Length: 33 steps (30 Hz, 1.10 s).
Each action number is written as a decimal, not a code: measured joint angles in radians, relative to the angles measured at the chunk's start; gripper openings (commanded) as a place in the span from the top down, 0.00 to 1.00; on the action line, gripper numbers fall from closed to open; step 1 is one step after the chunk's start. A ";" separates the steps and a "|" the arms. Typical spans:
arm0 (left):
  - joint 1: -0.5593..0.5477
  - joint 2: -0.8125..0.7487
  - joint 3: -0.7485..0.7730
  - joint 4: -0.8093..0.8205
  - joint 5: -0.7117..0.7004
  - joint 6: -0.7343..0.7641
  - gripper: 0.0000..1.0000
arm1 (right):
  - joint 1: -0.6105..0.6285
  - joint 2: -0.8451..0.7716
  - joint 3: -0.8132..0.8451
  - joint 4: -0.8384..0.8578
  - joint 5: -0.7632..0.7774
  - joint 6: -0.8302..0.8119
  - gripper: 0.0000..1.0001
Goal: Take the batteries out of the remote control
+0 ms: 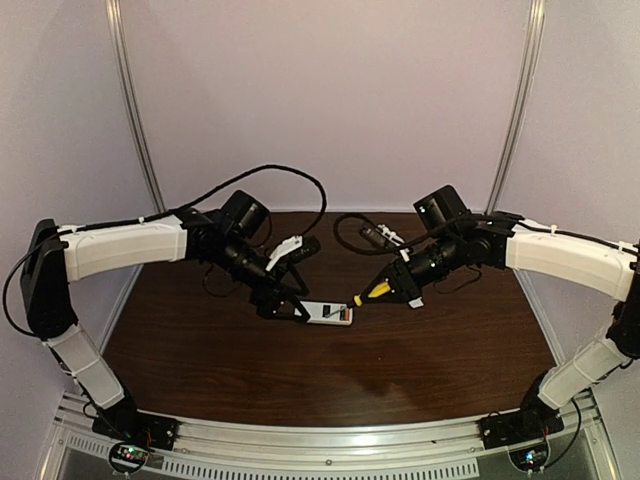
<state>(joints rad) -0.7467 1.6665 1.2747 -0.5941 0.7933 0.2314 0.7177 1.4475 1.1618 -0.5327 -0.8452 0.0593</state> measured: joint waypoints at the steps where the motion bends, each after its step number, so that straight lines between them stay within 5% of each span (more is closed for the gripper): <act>1: 0.002 -0.010 -0.007 0.013 -0.024 -0.007 0.04 | 0.000 -0.005 -0.005 0.002 0.013 0.000 1.00; 18: 0.026 -0.296 -0.255 0.426 -0.551 -0.151 0.03 | -0.011 -0.047 -0.041 0.038 0.201 0.008 1.00; 33: 0.066 -0.225 -0.468 0.724 -0.564 -0.148 0.03 | -0.024 -0.051 -0.074 0.049 0.242 0.011 1.00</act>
<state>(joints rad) -0.6804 1.4418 0.8066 0.1303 0.2291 0.0834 0.6941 1.3968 1.0878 -0.4839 -0.6033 0.0700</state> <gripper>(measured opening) 0.974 0.169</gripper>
